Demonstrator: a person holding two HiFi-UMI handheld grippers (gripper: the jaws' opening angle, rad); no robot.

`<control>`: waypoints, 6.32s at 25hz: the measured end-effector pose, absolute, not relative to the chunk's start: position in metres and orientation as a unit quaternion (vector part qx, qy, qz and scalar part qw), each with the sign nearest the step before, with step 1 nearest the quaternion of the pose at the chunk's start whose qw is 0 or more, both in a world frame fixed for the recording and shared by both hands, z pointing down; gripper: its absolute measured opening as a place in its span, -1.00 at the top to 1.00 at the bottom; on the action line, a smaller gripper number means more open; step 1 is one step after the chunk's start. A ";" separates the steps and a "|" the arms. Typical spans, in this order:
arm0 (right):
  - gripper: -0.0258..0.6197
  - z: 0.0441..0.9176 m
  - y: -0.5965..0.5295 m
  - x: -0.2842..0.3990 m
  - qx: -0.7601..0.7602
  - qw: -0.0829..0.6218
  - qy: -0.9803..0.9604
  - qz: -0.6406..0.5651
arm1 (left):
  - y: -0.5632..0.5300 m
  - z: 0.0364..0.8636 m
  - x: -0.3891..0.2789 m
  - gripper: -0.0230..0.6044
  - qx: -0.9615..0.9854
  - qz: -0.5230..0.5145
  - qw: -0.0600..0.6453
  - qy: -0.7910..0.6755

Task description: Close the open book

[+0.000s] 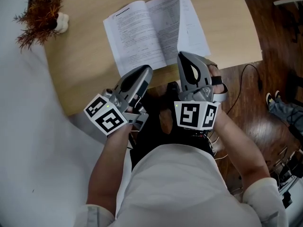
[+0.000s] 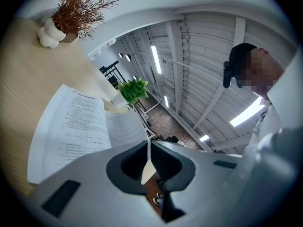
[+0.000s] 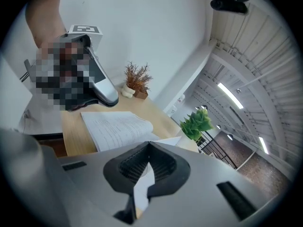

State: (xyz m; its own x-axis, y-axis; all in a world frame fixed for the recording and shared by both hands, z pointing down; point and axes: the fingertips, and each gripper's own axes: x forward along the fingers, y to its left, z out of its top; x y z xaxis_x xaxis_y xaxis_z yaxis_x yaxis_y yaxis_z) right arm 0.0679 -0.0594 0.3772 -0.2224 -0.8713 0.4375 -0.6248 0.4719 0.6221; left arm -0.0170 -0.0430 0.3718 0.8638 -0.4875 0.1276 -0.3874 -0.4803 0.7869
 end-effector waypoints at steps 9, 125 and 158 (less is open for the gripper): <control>0.91 0.388 -0.058 0.094 0.498 0.393 -0.761 -0.137 | -0.039 0.377 0.005 0.93 0.858 -0.045 0.448 -0.247; 0.91 0.364 -0.014 0.149 0.553 0.268 -0.772 0.159 | 0.003 0.311 -0.010 0.93 0.903 0.005 0.360 -0.232; 0.91 0.243 0.003 0.084 0.514 0.192 -0.827 0.123 | 0.034 0.223 -0.062 0.93 0.924 -0.022 0.298 -0.239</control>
State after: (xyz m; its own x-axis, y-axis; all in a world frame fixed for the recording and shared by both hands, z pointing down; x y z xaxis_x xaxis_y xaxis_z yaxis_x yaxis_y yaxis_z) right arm 0.0841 0.0029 0.2433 -0.3979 -0.8025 0.4446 -0.8972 0.4415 -0.0060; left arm -0.0616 0.0339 0.2226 0.8853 -0.4537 0.1023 -0.4280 -0.7086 0.5610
